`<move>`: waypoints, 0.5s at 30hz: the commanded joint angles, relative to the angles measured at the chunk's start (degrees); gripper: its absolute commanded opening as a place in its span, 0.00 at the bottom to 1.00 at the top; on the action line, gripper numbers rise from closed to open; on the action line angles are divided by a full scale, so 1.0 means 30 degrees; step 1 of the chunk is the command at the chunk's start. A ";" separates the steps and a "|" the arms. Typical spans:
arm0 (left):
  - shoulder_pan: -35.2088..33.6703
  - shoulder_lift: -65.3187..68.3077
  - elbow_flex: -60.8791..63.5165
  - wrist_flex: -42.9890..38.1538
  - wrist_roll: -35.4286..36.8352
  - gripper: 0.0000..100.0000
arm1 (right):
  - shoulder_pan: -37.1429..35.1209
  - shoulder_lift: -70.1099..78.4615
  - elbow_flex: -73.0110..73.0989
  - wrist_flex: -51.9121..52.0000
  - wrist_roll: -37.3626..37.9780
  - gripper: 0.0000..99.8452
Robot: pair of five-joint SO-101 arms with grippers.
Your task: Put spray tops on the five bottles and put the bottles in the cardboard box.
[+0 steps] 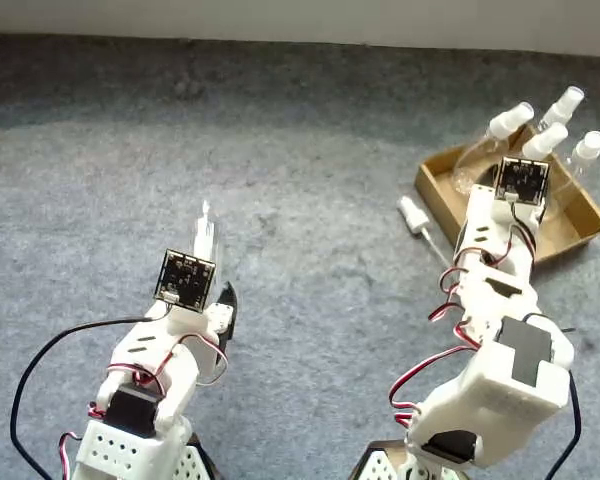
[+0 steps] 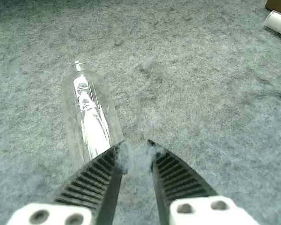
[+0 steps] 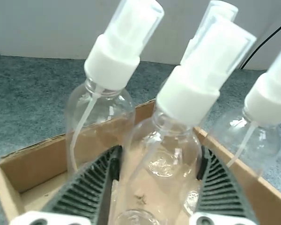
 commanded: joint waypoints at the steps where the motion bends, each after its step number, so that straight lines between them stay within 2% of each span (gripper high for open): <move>1: -0.0103 -0.0190 0.0396 -0.0410 -0.0147 0.04 | -0.0308 -0.0015 0.0777 0.0161 0.0205 0.19; 5: -0.0103 -0.0190 0.0396 -0.0440 -0.0147 0.04 | -0.0308 -0.0015 0.1421 0.0161 0.0205 0.25; 15: -0.0103 -0.0190 0.0396 -0.0469 -0.0147 0.04 | -0.0190 -0.0015 0.1802 0.0190 0.0205 0.25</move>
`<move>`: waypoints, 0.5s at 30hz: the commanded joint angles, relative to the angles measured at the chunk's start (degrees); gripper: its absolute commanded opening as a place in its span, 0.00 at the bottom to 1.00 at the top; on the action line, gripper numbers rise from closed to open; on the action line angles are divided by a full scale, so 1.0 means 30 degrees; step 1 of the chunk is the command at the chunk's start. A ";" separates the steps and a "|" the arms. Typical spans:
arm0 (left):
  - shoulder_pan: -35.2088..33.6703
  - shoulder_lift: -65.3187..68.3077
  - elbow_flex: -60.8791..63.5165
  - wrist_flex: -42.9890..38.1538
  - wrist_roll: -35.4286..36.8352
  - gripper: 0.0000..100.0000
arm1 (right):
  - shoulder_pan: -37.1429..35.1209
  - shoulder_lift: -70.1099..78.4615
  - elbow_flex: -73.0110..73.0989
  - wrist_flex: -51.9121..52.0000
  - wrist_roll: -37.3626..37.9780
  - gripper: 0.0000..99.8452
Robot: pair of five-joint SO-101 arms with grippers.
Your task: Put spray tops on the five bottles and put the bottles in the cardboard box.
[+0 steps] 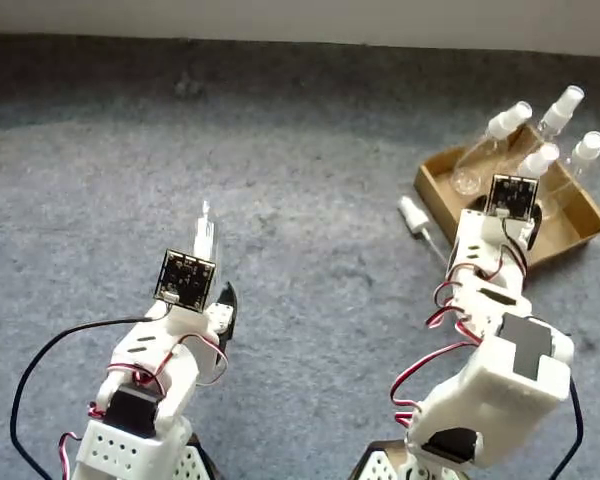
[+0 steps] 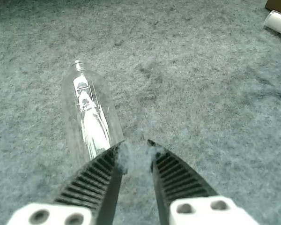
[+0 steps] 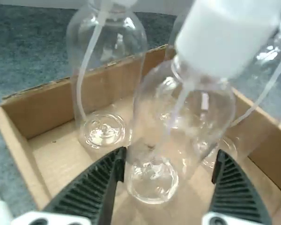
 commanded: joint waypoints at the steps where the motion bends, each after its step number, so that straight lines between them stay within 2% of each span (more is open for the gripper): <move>1: -0.0103 -0.0190 0.0396 -0.0469 -0.0147 0.04 | -0.0190 -0.0278 0.0073 0.0103 0.0234 0.25; 8: -0.0103 -0.0190 0.0396 -0.0469 -0.0147 0.04 | -0.0249 -0.2535 0.0103 0.3033 0.0088 0.25; 15: -0.0103 -0.0190 0.0396 -0.0469 -0.0147 0.04 | -0.0308 -0.7077 0.0073 0.8571 0.0088 0.25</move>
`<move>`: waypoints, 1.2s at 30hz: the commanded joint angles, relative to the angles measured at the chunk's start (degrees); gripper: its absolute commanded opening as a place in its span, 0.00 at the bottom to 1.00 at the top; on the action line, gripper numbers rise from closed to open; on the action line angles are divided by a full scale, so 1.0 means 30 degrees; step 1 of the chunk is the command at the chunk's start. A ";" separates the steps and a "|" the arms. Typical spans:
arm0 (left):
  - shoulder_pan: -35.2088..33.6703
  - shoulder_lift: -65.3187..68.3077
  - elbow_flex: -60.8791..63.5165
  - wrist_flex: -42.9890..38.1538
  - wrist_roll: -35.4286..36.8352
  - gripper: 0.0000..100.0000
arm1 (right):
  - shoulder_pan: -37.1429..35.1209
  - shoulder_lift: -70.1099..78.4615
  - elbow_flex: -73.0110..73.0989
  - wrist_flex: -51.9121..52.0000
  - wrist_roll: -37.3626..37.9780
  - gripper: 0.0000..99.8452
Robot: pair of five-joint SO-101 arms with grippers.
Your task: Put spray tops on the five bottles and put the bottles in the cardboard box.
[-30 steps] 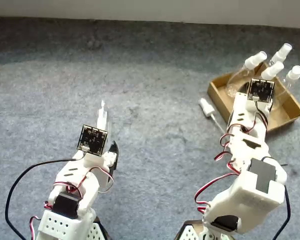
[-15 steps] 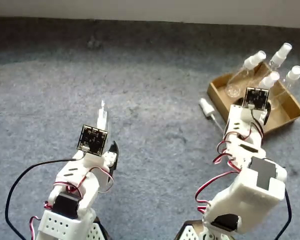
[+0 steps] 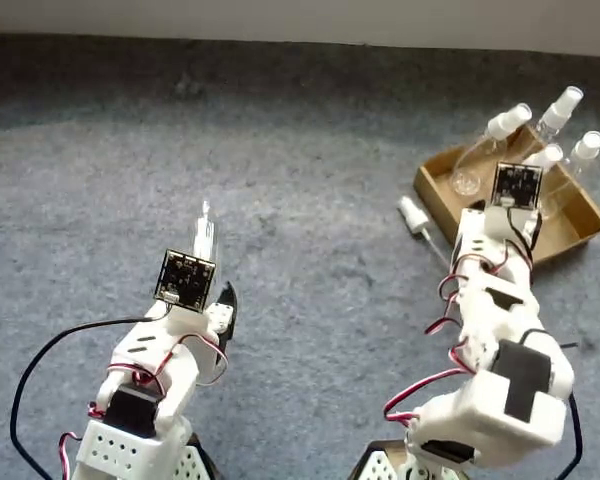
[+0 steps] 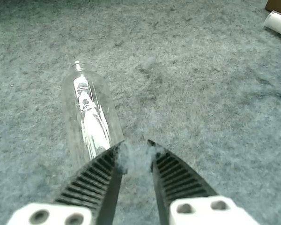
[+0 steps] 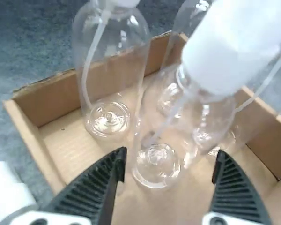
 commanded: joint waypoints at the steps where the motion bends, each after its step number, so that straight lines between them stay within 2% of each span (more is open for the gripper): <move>1: -0.0103 -0.0190 0.0396 -0.0469 -0.0147 0.04 | -0.0220 -0.3179 0.0015 0.2535 0.0117 0.25; 14: -0.0132 -0.0190 0.0396 -0.0469 -0.0147 0.04 | -0.0425 -1.0066 -0.0220 1.2176 0.0234 0.25; 17: -0.0952 -0.0190 0.0337 -0.0498 -0.0147 0.04 | -0.0952 -1.2000 -0.0220 1.3993 0.0234 0.25; 26: -0.4440 -0.0190 -0.1040 -0.0791 -0.0147 0.04 | -0.5465 -1.7451 -0.0220 1.9385 0.0029 0.25; 31: -0.6344 -0.0190 -0.1216 -0.1641 -0.0147 0.05 | -0.7927 -1.8183 -0.1333 2.1524 -0.3136 0.25; 36: -0.6784 -0.0190 -0.1216 -0.1612 -0.0059 0.16 | -1.0125 -1.6571 -0.4821 2.4689 -0.5040 0.25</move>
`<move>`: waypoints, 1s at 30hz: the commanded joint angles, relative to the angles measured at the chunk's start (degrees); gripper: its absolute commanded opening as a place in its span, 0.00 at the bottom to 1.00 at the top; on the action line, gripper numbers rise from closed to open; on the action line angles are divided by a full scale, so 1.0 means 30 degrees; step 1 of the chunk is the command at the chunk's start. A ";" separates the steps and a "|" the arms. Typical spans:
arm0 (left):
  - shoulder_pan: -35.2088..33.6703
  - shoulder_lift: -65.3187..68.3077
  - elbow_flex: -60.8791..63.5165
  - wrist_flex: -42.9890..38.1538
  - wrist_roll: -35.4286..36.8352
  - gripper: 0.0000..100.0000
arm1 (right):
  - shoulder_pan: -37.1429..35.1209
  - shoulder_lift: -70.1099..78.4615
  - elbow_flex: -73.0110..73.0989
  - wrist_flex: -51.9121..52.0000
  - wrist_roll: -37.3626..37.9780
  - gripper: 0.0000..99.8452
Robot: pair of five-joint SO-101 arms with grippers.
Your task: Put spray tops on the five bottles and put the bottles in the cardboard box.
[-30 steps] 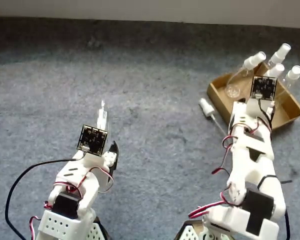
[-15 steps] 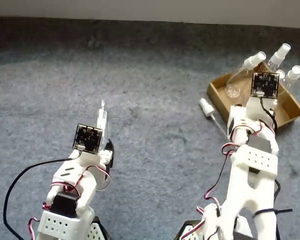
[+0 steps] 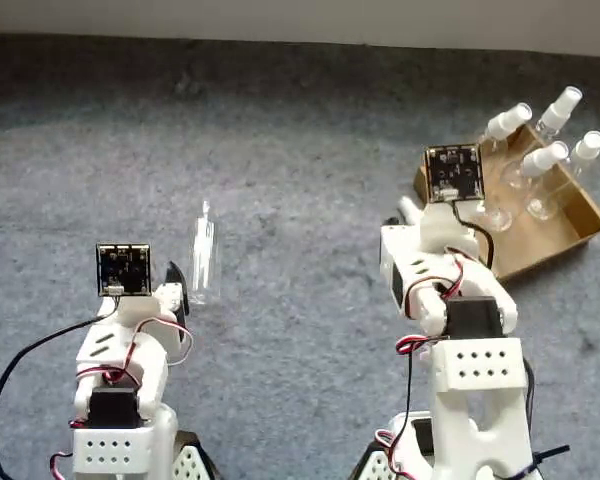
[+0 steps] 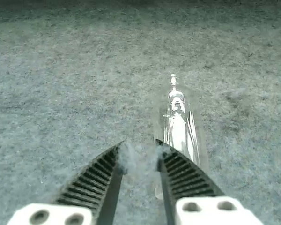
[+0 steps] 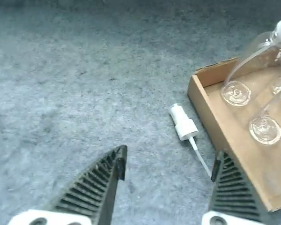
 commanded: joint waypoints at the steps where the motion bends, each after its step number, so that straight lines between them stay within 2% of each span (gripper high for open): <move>1: -0.0659 -0.0190 -0.1070 -0.0381 -0.0059 0.19 | -0.2066 0.1333 -0.3502 0.2183 -0.1582 0.25; 7: -0.2681 -0.0190 -0.1656 -0.0381 0.0000 0.21 | -0.5407 0.5963 -0.8337 0.5055 -0.3663 0.26; 15: -0.3941 -0.0190 -0.1949 -0.0352 0.0029 0.21 | -0.8777 1.3084 -1.3846 0.6227 -0.6652 0.26; 21: -0.4586 -0.0190 -0.2007 -0.0410 0.0029 0.21 | -1.0505 1.8681 -1.8300 0.6286 -0.8176 0.26; 30: -0.4557 -0.0190 -0.1978 -0.0440 0.0029 0.21 | -1.1502 2.5802 -2.5392 0.6198 -0.9846 0.26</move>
